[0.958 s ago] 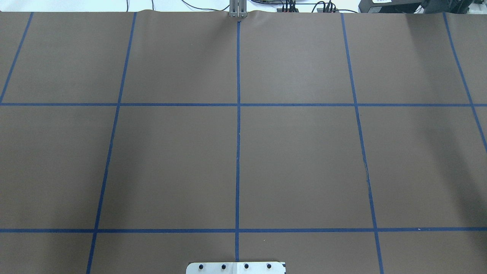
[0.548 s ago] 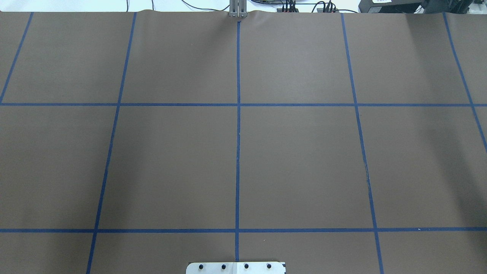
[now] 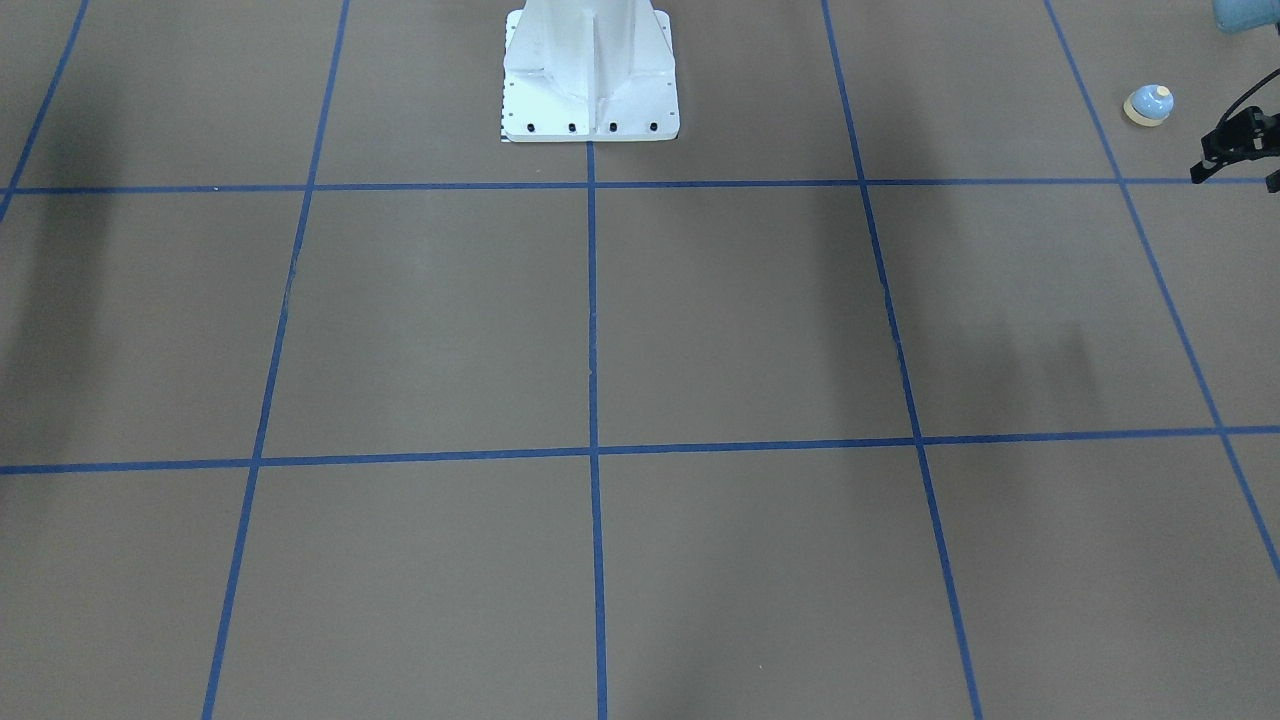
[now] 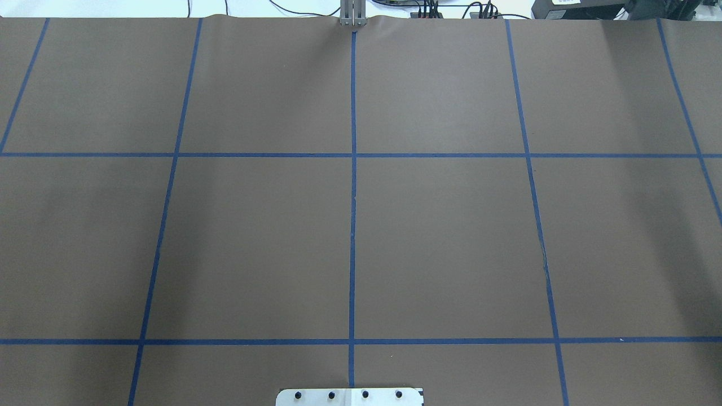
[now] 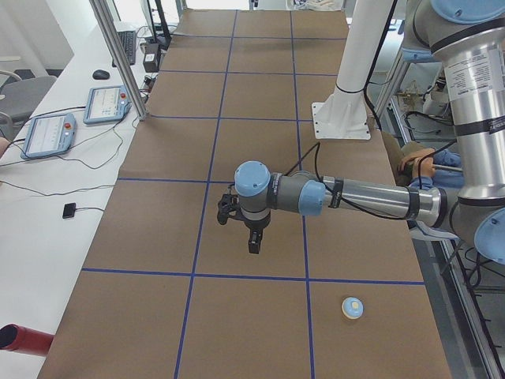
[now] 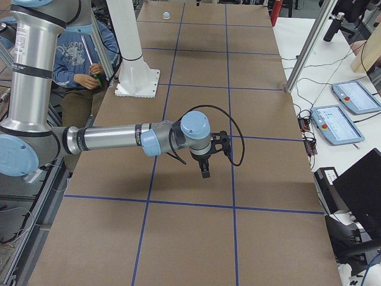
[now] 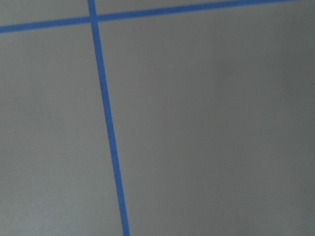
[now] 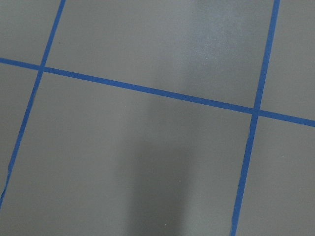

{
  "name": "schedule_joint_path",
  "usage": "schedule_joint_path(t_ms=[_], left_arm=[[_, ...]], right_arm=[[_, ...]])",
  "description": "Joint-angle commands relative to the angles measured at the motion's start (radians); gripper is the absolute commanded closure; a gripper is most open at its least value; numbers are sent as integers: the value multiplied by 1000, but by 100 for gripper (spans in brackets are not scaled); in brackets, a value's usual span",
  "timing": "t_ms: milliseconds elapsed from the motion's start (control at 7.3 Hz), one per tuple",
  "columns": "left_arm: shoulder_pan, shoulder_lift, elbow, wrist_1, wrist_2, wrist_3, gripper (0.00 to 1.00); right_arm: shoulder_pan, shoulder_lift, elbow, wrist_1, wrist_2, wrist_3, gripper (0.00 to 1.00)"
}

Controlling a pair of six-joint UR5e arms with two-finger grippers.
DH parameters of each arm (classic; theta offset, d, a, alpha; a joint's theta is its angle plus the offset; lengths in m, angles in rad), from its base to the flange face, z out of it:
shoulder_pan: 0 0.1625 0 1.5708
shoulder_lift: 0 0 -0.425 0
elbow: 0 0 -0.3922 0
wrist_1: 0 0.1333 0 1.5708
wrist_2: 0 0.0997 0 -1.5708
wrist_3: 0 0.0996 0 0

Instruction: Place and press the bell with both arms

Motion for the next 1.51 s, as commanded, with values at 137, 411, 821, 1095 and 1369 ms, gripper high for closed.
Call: schedule_joint_path(t_ms=[137,411,821,1095,1369], left_arm=[[89,43,160,-89,42,32,0],[170,78,186,-82,46,26,0],[185,169,197,-88,42,44,0],[188,236,197,-90,41,226,0],[252,240,197,-87,39,221,0]], right_arm=[[-59,4,1,55,11,127,0],[-79,0,1,105,11,137,0],[-84,-8,1,146,11,136,0],[-90,-8,6,157,11,133,0],[-99,-19,4,207,11,134,0]])
